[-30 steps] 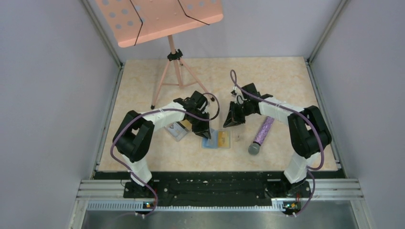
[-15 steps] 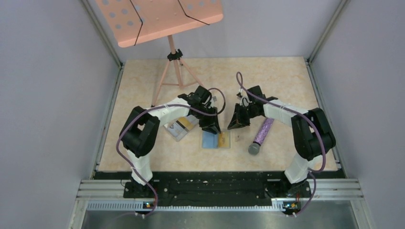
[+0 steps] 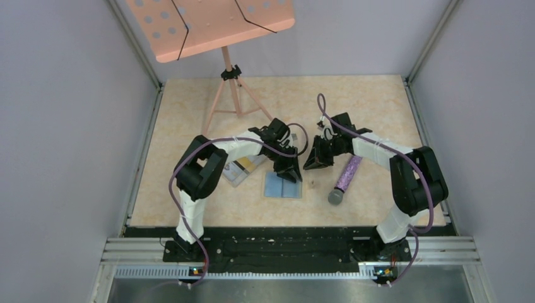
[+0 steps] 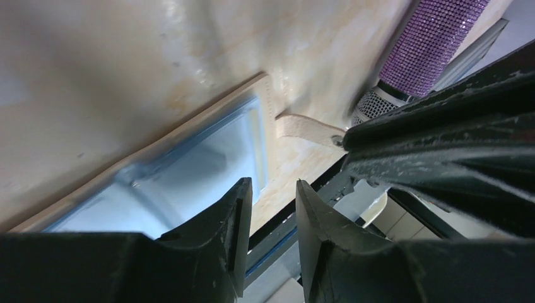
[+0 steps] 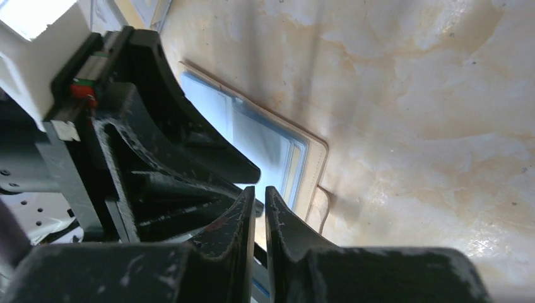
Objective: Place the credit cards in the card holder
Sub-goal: Turn over the card slot in the card holder.
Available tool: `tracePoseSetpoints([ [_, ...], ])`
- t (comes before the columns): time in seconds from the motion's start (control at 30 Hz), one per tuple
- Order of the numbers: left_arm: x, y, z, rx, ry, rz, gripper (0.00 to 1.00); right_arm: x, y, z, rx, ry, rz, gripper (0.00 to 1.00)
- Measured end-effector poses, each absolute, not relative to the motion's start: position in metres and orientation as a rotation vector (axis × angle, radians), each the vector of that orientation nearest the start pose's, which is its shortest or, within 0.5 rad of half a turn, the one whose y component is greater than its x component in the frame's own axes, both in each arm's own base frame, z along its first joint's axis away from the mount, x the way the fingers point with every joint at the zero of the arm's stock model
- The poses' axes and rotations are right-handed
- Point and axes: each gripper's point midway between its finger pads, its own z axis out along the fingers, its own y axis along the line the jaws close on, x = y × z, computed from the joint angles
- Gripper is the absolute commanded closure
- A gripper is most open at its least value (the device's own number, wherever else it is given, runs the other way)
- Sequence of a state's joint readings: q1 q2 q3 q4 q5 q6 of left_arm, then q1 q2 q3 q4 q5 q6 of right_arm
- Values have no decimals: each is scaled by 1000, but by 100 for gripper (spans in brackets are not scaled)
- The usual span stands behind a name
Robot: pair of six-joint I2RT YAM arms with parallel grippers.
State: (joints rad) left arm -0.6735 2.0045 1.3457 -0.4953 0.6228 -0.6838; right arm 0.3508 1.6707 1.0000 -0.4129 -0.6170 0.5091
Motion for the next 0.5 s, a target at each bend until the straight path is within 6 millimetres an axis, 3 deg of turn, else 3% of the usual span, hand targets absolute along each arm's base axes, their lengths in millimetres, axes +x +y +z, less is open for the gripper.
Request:
tracePoseSetpoints([
  [0.2,239,-376,54,240,2990,-1223,62,277,225,71,7,2778,1060,71],
  [0.3,238,-380,57,265,2978,-1238,60,280,223,73,2,2779,1035,58],
  [0.5,252,-375,83,281,2852,-1276,59,311,231,92,-35,2724,1039,50],
])
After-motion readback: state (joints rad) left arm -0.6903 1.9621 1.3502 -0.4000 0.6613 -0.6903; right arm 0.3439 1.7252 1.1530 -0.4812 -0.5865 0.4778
